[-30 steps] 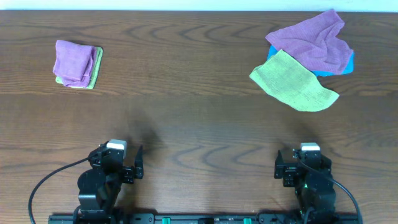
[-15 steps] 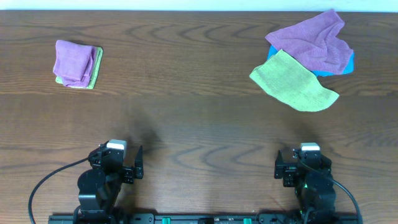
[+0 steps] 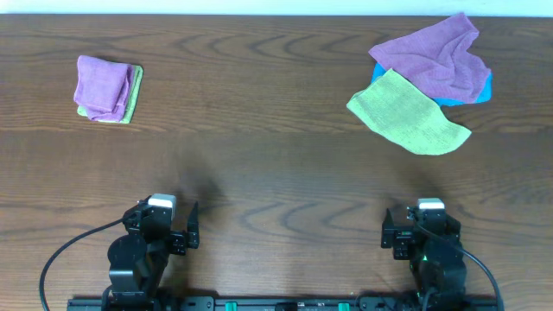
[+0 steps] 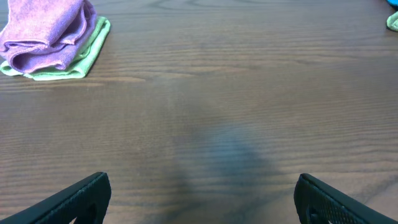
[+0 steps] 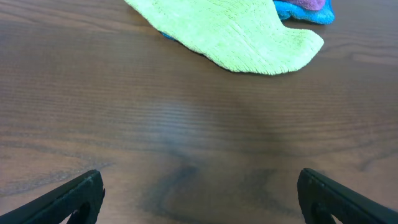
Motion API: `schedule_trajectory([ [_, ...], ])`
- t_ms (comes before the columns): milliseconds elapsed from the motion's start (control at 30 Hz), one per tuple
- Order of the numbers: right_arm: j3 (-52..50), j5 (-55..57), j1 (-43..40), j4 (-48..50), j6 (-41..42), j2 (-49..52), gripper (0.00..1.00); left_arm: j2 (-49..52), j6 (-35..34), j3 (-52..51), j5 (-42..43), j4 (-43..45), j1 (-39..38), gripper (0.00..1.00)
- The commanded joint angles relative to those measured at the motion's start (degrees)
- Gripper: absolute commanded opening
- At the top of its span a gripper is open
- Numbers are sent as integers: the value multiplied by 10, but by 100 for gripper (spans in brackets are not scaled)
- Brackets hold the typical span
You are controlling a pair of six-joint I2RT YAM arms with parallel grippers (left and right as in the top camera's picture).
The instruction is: Fold the cloth
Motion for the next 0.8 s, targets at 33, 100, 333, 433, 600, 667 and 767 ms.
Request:
schedule_trajectory([
  [33,-2,-3,-3,0,-6,-6,99,-3,-2,-9,-3,1,2,95],
  [100,-2,-3,-3,0,-6,-6,99,-3,-2,-9,-3,1,2,95],
  [333,-2,-66,-3,75,36,-6,99,-3,-2,-9,-3,1,2,95],
  [433,-2,-135,-3,122,67,-6,99,-3,-2,-9,-3,1,2,95],
  [600,-2,-146,-3,158,94,-6,99,-3,-2,-9,-4,1,2,95],
  [667,-2,-143,-3,173,101,-6,99,-3,-2,-9,-3,1,2,95],
  [767,-2,-135,-3,237,102,-6,99,-3,-2,-9,-3,1,2,95],
])
